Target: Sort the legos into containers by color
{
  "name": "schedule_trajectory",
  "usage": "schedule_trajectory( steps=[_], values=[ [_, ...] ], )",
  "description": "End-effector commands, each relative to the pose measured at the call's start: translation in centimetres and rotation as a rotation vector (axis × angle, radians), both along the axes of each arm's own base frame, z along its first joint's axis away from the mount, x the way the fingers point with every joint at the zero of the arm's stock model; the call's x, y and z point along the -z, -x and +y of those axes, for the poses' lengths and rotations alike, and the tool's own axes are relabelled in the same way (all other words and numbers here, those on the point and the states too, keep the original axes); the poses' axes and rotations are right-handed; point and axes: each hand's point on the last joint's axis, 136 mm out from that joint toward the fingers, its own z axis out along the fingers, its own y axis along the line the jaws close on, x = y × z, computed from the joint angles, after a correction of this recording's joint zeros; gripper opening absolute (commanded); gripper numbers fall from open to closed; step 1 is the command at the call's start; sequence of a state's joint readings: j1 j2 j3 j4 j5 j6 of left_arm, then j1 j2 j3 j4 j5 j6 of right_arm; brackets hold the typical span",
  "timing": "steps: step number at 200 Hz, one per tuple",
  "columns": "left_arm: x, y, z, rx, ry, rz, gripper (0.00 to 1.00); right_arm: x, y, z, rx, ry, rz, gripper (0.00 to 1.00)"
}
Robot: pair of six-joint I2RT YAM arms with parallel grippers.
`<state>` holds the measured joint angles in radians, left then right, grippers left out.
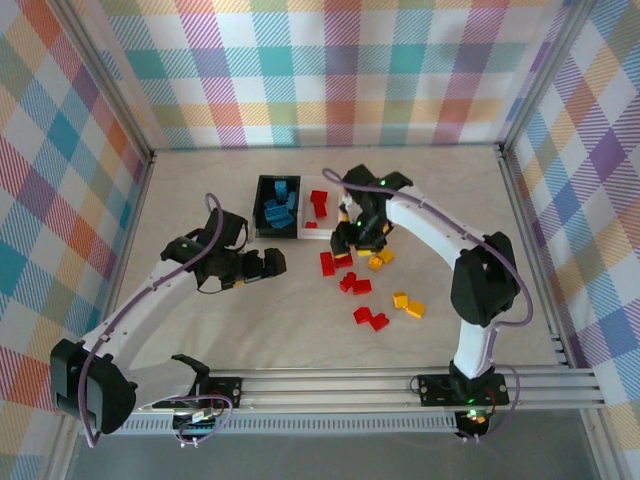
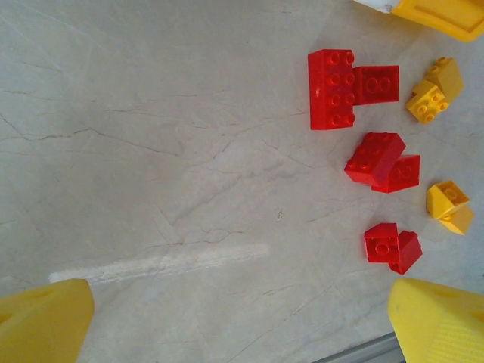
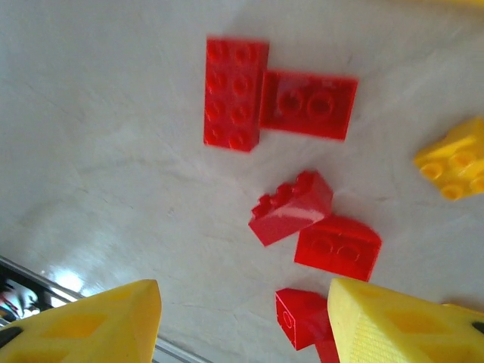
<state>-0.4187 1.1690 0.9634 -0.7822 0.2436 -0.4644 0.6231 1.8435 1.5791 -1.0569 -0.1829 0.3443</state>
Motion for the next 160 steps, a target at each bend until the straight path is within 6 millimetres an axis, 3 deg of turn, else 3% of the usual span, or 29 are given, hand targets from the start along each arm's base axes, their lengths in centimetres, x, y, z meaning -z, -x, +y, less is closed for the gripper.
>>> schedule_trajectory(
  steps=[1, 49, 160],
  values=[
    [-0.1, 0.6, 0.2, -0.009, 0.001, 0.002, 1.0, 0.0, 0.6, 0.8, 0.029, -0.038, -0.034, 0.6],
    [0.1, 1.2, 0.5, -0.033, 0.014, 0.007, 1.0, 2.4, 1.4, 1.8, 0.002, -0.008, -0.038, 0.61],
    [0.7, 2.2, 1.6, -0.054, -0.019, 0.039, 1.0, 5.0, -2.7, 5.7, -0.083, 0.021, -0.03, 0.6]
  ],
)
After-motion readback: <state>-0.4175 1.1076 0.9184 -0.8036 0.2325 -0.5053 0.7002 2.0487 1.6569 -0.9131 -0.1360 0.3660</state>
